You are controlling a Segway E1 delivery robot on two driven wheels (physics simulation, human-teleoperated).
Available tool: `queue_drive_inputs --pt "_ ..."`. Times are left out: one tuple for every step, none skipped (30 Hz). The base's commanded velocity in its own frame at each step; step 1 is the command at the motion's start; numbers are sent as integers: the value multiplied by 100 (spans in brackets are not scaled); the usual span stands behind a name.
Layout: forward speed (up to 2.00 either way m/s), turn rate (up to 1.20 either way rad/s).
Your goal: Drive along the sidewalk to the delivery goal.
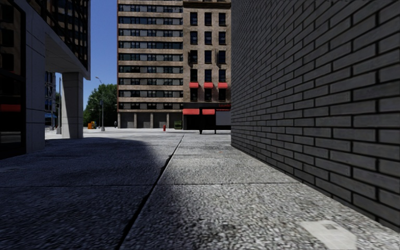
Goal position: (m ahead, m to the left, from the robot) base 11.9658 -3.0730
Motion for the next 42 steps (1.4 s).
queue_drive_inputs --pt "200 0" --pt "200 0" --pt "200 0" --pt "200 0" --pt "200 0" --pt "200 0" --pt "200 0" --pt "200 0" --pt "200 0" --pt "200 0" --pt "200 0" --pt "200 0" --pt "200 0" --pt "200 0" --pt "200 0" --pt "200 0" --pt "200 0" --pt "200 0" --pt "200 0" --pt "200 0" --pt "200 0" --pt "200 0" --pt "200 0" --pt "200 0" --pt "200 0" --pt "200 0" --pt "200 0" --pt "200 0" --pt "200 0" --pt "200 0" --pt "200 0" --pt "200 0" --pt "200 0" --pt "200 0" --pt "200 0" --pt "200 0" --pt "200 0" --pt "200 0" --pt "200 0" --pt "200 0" --pt "200 0" --pt "200 0"
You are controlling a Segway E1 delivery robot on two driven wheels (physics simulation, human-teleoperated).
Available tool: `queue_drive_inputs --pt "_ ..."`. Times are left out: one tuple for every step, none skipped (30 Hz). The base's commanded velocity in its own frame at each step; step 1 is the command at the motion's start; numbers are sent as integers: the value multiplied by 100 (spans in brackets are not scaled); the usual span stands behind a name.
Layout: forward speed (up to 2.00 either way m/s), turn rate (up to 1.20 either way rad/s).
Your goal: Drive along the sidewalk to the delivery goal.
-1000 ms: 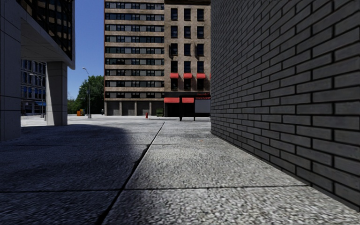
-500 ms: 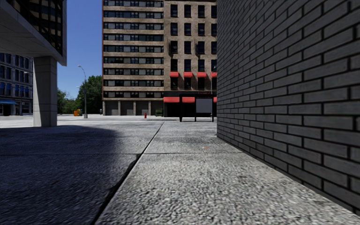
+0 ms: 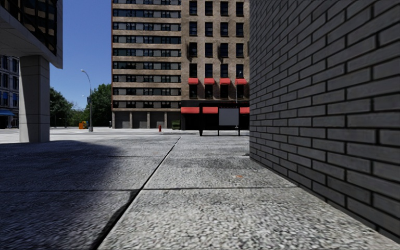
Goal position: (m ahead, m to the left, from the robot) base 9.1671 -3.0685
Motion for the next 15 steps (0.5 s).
queue_drive_inputs --pt "200 0" --pt "200 0" --pt "200 0" --pt "200 0" --pt "200 0" --pt "200 0" --pt "200 0" --pt "200 0" --pt "200 0" --pt "200 0" --pt "200 0" --pt "200 0" --pt "200 0" --pt "200 0" --pt "200 0"
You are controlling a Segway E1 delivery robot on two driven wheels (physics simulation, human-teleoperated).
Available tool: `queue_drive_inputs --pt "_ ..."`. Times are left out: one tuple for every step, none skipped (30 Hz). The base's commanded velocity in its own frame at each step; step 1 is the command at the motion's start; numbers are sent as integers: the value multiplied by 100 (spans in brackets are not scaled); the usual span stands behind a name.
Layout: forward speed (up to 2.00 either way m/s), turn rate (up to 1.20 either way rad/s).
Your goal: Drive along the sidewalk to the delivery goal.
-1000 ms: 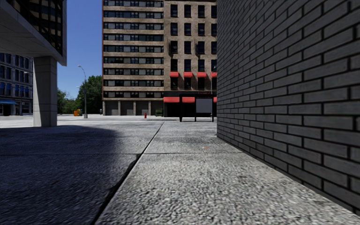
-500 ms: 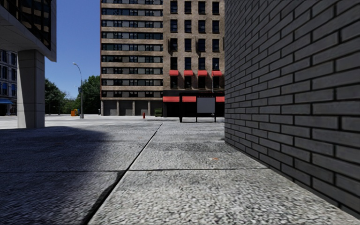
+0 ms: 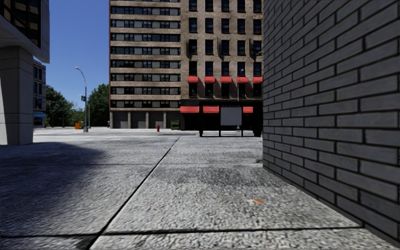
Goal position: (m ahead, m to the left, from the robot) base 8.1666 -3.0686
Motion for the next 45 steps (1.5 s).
queue_drive_inputs --pt "200 0" --pt "200 0" --pt "200 0" --pt "200 0" --pt "200 0" --pt "200 0" --pt "200 0" --pt "200 0" --pt "200 0" --pt "200 0" --pt "200 0" --pt "200 0" --pt "200 0" --pt "200 0" --pt "200 0" --pt "200 0" --pt "200 0" --pt "200 0" --pt "200 0" --pt "200 0" --pt "200 0" --pt "200 0" --pt "200 0" --pt "200 0" --pt "200 0" --pt "200 0" --pt "200 0" --pt "200 -2" --pt "200 -2" --pt "200 -16" --pt "200 -21" --pt "200 -22" --pt "200 -22" --pt "200 -22" --pt "200 -23" --pt "200 -23" --pt "200 -23" --pt "200 -27" --pt "200 -38" --pt "200 -38" --pt "200 -43" --pt "200 -44" --pt "200 -47" --pt "200 -47" --pt "200 -54"
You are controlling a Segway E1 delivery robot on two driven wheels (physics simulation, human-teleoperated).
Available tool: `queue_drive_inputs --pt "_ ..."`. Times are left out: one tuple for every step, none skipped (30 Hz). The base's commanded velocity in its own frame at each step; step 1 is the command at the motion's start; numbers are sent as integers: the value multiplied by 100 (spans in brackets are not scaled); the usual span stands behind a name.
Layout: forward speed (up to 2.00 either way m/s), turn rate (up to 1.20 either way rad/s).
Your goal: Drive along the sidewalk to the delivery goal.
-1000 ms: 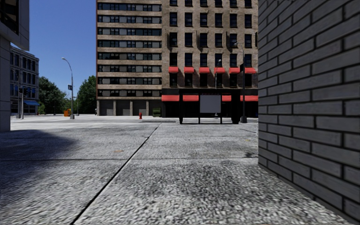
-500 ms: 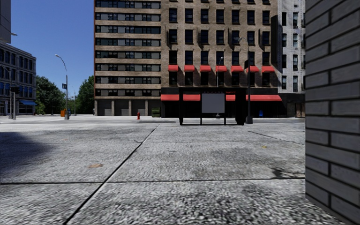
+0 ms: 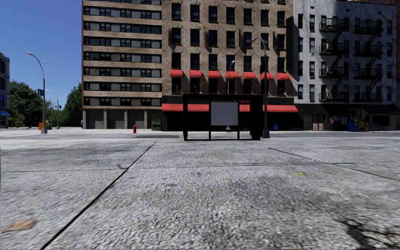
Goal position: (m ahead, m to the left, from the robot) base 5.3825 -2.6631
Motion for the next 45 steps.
queue_drive_inputs --pt "200 -57" --pt "200 -57" --pt "200 -58" --pt "200 -58" --pt "200 -58" --pt "200 -58" --pt "200 -59" --pt "200 -59" --pt "200 -59" --pt "200 -59" --pt "200 -59" --pt "200 -59" --pt "200 -59" --pt "200 -59" --pt "200 -59" --pt "200 -59" --pt "200 -59" --pt "200 -59" --pt "200 -59" --pt "200 -59" --pt "200 -59" --pt "200 -59" --pt "200 -61" --pt "200 -63" --pt "200 -63" --pt "200 -65" --pt "200 -65" --pt "200 -65" --pt "200 -65" --pt "200 -66" --pt "200 -68" --pt "200 -68" --pt "200 -68" --pt "200 -68" --pt "200 -68" --pt "200 -68" --pt "200 -68" --pt "200 -68" --pt "200 -68" --pt "200 -68" --pt "200 -68" --pt "200 -68" --pt "200 -68" --pt "200 -68" --pt "200 -68"
